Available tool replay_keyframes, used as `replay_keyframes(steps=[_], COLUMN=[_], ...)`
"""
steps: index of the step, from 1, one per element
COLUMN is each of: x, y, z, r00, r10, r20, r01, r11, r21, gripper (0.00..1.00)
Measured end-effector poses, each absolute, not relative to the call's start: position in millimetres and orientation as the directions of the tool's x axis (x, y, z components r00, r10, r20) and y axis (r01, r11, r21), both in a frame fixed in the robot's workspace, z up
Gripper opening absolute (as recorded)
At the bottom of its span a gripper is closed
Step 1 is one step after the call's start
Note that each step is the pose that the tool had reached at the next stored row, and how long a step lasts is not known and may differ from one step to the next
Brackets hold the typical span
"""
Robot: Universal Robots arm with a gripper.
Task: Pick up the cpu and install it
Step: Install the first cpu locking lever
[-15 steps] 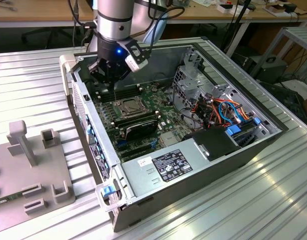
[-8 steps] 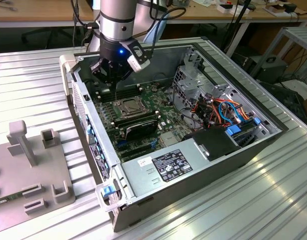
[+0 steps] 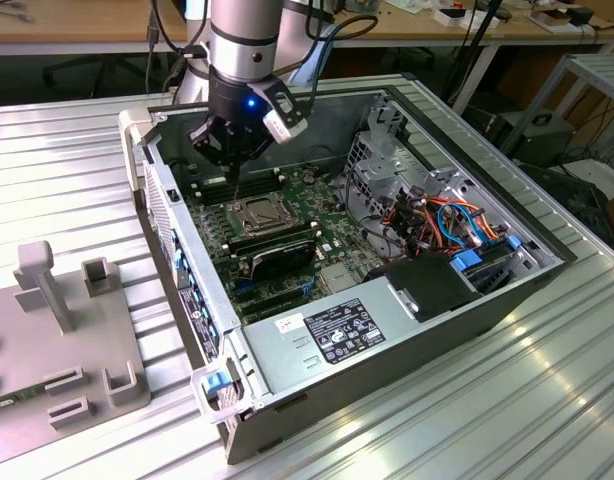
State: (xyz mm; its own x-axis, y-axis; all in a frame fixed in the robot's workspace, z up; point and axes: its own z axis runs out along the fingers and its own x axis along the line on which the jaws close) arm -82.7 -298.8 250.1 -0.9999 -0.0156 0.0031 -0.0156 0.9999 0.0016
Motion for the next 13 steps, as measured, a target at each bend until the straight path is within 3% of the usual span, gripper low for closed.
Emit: replay_keyframes(steps=[13], x=[-75.5], y=[-298.8], z=[248.7], r00=[-1.0], r10=[-0.016], r20=[0.003], r01=[-0.016], r11=[1.0], r21=[0.002], gripper=[0.11])
